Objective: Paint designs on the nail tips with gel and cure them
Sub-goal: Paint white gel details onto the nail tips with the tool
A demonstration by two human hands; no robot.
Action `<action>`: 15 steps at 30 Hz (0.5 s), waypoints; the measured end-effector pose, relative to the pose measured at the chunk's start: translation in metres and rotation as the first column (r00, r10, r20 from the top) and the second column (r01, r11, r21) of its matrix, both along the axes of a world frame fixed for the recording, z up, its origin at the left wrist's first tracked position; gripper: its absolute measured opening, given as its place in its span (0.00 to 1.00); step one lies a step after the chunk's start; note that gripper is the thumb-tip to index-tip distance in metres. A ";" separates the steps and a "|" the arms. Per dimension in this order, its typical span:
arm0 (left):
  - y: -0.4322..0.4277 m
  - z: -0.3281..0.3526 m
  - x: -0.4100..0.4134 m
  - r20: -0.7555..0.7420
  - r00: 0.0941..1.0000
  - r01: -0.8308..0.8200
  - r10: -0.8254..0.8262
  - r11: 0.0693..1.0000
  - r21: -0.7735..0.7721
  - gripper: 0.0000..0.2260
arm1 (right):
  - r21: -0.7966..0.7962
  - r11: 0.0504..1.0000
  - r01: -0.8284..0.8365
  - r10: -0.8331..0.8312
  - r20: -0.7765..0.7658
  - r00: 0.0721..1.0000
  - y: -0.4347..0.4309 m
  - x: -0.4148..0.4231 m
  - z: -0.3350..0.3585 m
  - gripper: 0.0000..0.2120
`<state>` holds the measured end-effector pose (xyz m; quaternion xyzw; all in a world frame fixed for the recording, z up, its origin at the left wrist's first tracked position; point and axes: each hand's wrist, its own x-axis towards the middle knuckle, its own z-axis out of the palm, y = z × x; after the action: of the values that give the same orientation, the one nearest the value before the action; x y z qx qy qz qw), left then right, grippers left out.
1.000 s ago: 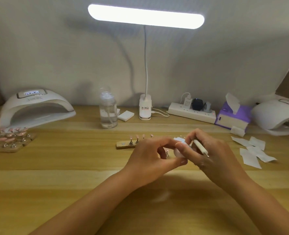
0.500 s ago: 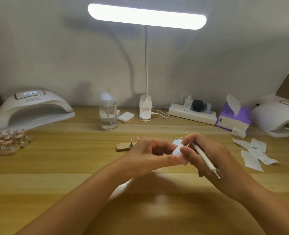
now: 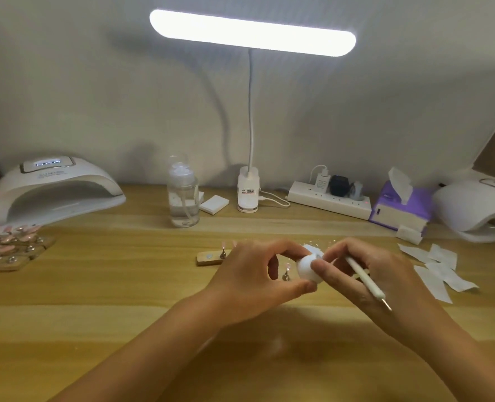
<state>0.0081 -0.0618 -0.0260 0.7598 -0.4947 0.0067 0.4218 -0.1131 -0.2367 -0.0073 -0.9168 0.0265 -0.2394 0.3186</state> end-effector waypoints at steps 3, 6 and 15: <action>0.000 -0.005 -0.002 -0.023 0.999 0.028 -0.028 1.000 -0.009 0.18 | 0.109 0.988 -0.113 0.121 -0.072 0.990 -0.005 -0.003 0.003 0.14; -0.002 -0.011 -0.007 0.105 0.993 -0.047 0.050 0.998 -0.030 0.19 | 0.053 0.997 -0.059 0.066 -0.139 0.988 -0.009 -0.002 -0.002 0.18; -0.005 -0.017 -0.009 0.273 0.950 -0.116 0.150 0.984 -0.136 0.18 | 0.082 0.987 -0.135 0.145 -0.135 0.980 -0.010 0.000 -0.006 0.17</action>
<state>-0.0011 -0.0672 -0.0426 0.7564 -0.4962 0.1727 0.3896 -0.1127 -0.2463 -0.0137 -0.9188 -0.0072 -0.1501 0.3651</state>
